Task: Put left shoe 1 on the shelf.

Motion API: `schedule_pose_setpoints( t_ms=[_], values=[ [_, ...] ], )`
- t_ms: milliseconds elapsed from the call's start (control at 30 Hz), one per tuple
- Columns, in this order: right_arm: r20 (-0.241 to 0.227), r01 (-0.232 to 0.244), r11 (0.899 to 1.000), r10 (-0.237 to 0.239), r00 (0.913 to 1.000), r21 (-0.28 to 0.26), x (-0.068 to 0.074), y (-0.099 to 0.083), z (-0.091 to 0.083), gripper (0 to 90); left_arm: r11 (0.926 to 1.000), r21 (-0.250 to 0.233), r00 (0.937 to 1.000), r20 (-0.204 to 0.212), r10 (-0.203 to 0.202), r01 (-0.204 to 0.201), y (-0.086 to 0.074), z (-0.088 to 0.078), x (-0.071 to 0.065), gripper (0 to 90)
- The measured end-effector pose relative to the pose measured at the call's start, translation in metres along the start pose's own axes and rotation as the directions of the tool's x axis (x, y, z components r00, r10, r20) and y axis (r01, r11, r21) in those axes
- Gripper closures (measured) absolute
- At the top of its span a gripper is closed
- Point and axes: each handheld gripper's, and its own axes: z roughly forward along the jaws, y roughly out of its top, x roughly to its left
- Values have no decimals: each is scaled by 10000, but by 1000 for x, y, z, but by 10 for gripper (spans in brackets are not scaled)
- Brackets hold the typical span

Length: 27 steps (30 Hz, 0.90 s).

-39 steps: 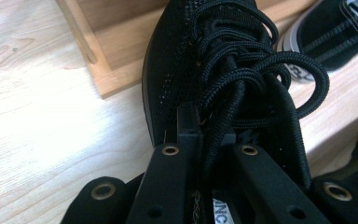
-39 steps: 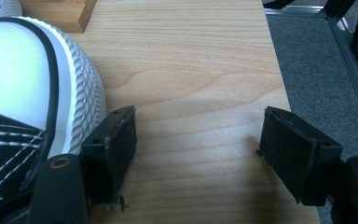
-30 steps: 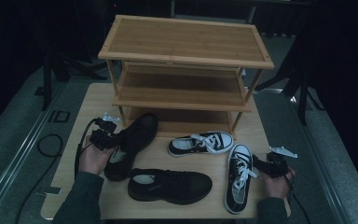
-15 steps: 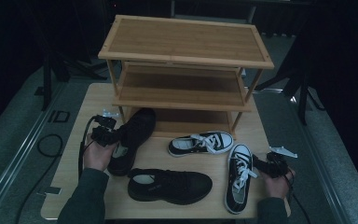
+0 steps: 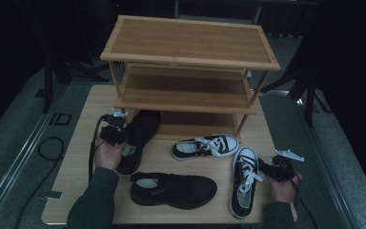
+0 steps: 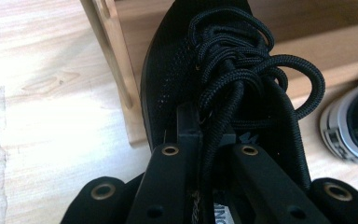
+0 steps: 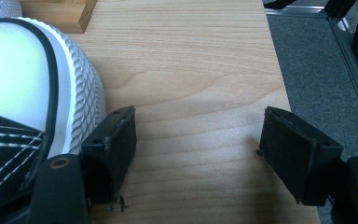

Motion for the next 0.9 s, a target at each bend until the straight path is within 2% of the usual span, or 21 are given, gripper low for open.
schedule_pose_setpoints(
  t_ms=[167,233,367,500,600,700,833,900],
  values=[
    [2,4,10000,-4,10000,-1,0,0,0,269,9996,-198,9993,-284,-223,217,8,6,-6,871],
    [0,8,10000,-8,10000,-2,0,0,0,269,9983,-394,9980,-440,-446,429,10,11,-10,871],
    [0,7,10000,-7,10000,-2,0,0,0,269,9964,-445,9961,-479,-743,722,12,16,-12,870],
    [2,12,10000,-12,10000,-3,0,0,0,269,9961,-420,9922,-948,-809,772,13,26,-16,869],
    [6,11,10000,-11,10000,-2,0,0,0,269,9941,-544,9884,-1151,-995,937,12,31,-16,867],
    [7,10,10000,-10,10000,-1,0,0,0,269,9872,-767,9827,-1113,-1477,1397,10,33,-11,862],
    [8,11,10000,-11,10000,-4,0,0,0,269,9836,-788,9810,-940,-1696,1625,9,36,-6,847],
    [7,5,10000,-5,10000,-8,0,0,0,269,9857,-743,9840,-839,-1574,1513,9,36,-5,803]
  ],
)
